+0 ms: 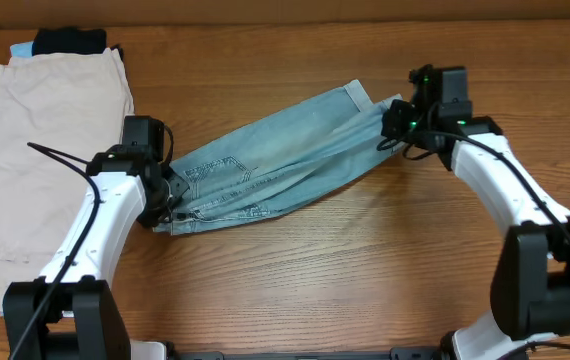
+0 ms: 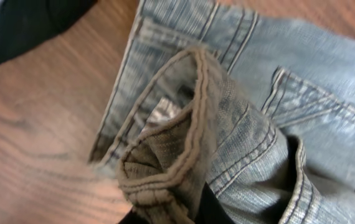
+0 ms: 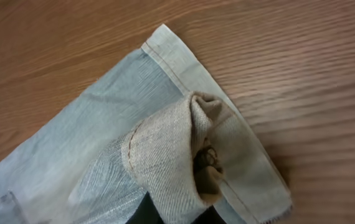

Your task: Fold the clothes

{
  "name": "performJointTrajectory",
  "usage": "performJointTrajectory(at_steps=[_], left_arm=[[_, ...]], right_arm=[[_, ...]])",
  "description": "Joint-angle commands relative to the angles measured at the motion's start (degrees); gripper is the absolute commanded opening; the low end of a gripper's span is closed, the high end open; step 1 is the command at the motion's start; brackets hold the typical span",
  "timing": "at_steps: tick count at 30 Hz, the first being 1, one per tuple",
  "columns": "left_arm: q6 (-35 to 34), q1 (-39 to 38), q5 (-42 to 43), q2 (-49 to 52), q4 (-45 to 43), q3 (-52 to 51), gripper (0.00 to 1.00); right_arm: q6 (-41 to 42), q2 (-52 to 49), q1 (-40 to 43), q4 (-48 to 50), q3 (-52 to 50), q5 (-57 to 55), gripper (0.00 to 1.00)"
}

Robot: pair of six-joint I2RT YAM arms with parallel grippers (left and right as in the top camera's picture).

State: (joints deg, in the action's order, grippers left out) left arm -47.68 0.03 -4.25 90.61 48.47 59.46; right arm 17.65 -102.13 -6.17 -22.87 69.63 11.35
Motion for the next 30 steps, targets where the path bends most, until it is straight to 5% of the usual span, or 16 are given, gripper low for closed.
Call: performJointTrajectory(at_steps=[1,4,9,14,21,24,27,28,30], left_arm=[[-0.33,0.7,-5.11,1.2,-2.27,-0.5,0.28],[3.54,1.38,-3.85,1.22,-9.42,-0.07,0.47],[8.31,7.63,5.75,1.22,-12.92,7.28,0.56],[13.46,14.36,11.54,1.22,-9.49,16.61,0.9],[21.53,15.61,11.58,1.22,0.09,22.32,0.96],[23.61,14.86,11.58,1.22,3.96,22.43,0.9],[24.87,14.56,11.5,1.22,6.86,22.43,0.86],[25.0,14.58,11.34,1.22,7.61,22.4,0.86],[25.0,14.58,11.32,1.22,8.33,22.4,0.86]], right_arm=[[0.57,-3.02,-1.01,4.04,1.75,-2.32,0.33],[0.59,-5.38,-1.66,9.49,1.75,-2.27,1.0],[0.57,-5.14,-1.53,9.09,2.84,-2.25,1.0],[0.5,-5.14,-1.49,2.93,5.99,-1.49,1.0],[-0.13,-5.14,-1.62,-5.31,8.41,5.92,1.0],[-0.13,-5.25,-2.93,-9.38,8.39,7.8,0.78],[-0.11,-5.29,-5.53,-12.02,7.93,7.1,0.24],[-0.09,-5.29,-6.49,-12.2,7.58,6.47,0.13],[-0.09,-5.64,-8.83,-12.87,7.48,4.52,0.04]])
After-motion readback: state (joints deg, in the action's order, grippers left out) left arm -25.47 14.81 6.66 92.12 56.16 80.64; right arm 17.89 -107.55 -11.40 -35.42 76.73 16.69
